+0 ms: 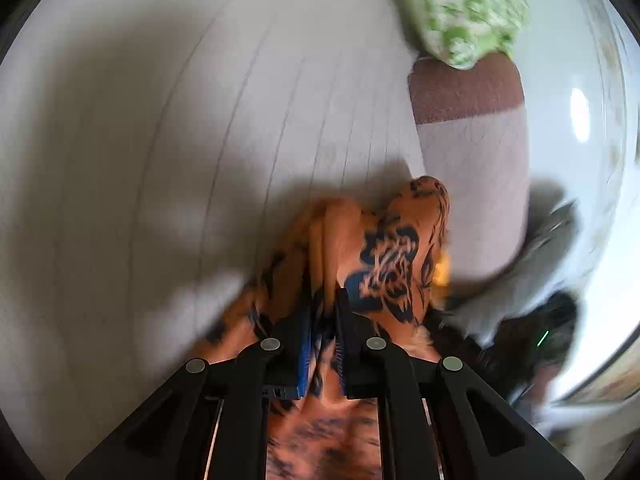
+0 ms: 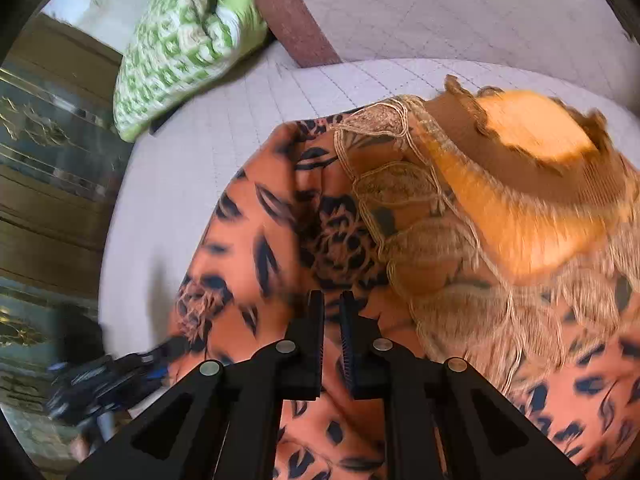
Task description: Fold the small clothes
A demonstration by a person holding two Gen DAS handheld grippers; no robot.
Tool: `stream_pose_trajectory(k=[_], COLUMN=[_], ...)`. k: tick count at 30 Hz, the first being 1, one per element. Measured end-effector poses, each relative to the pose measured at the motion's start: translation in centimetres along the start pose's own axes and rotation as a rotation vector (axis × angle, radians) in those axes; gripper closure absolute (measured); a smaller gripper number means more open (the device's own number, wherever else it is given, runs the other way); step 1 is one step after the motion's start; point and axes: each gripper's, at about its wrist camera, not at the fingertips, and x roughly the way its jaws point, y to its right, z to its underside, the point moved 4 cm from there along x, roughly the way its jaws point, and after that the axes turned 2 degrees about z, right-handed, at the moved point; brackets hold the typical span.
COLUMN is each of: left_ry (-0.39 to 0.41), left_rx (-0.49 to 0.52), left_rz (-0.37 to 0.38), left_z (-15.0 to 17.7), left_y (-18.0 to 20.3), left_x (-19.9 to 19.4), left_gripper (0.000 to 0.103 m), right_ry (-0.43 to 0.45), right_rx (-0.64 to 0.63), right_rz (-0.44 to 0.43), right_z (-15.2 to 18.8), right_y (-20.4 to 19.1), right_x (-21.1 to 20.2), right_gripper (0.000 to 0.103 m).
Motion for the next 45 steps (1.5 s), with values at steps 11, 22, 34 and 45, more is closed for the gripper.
stream_pose_trajectory(k=[11, 22, 34, 45], left_ry=[0.051, 0.005, 0.007, 0.092], left_rx=[0.176, 0.132, 0.166, 0.258], left_rz=[-0.082, -0.104, -0.145, -0.162], left_z=[2.1, 2.0, 2.1, 3.2], left_y=[3.9, 2.0, 2.3, 4.5], left_x=[-1.4, 0.1, 0.1, -1.4], left_gripper=[0.061, 0.066, 0.091, 0.067], right_ry=[0.072, 0.025, 0.058, 0.113], right_rx=[0.062, 0.163, 0.289, 0.171], right_rz=[0.062, 0.124, 0.13, 0.097], right_z=[19.1, 23.9, 30.1, 31.6], right_y=[7.0, 7.5, 8.2, 6.6], right_x=[-10.7, -10.9, -13.9, -15.5], right_gripper=[0.036, 0.092, 0.092, 0.072])
